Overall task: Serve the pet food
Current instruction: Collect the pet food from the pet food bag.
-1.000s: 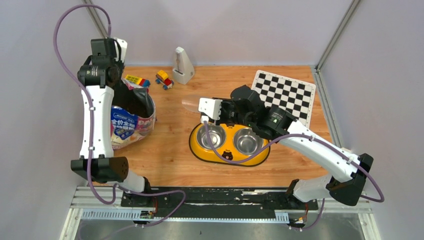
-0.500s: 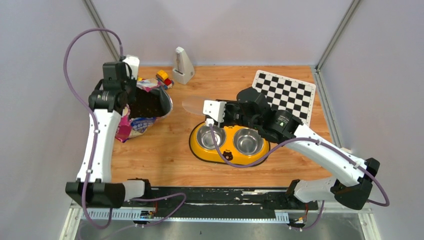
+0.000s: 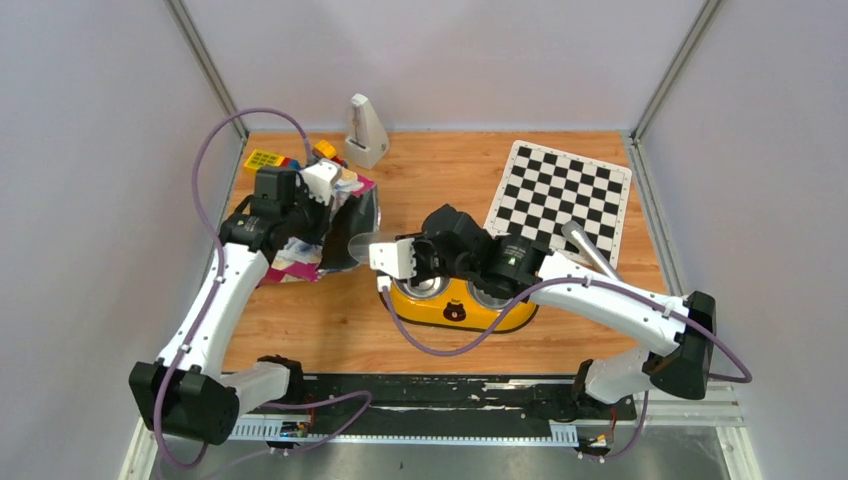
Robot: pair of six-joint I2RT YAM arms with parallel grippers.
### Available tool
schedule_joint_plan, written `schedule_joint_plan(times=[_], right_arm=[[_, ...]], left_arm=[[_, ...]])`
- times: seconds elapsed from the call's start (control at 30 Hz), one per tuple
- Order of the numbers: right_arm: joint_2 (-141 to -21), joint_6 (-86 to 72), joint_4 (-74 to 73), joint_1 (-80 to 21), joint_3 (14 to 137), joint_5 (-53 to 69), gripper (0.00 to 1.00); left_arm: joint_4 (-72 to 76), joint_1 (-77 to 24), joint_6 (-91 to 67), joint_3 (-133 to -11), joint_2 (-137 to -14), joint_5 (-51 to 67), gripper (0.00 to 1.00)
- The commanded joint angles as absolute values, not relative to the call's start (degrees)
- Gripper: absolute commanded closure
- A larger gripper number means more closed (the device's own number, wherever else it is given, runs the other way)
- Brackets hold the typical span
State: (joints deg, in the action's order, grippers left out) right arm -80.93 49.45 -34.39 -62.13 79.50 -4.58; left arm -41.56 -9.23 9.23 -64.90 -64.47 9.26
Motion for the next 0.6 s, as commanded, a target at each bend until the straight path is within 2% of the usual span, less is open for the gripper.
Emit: schedule_joint_plan(times=[0.0,0.37,0.57], right_arm=[[-81.49,51.21,-32.78,-63.80,76.93,-8.02,1.00],[-76.84,52.58,-40.11,-64.09,71.08,-5.41,1.00],[-77.37,52.10,-36.40,-63.29,70.19,-8.44,1.00]], left_arm=[[-37.02,-14.70,10.06,-62.82,-66.77,22.80,1.00],[-42.53,-23.07,17.28,-61.11,-71.44,25.50,1.00],[-45.17,-26.43,19.01,-64.75,-77.42,25.06,1.00]])
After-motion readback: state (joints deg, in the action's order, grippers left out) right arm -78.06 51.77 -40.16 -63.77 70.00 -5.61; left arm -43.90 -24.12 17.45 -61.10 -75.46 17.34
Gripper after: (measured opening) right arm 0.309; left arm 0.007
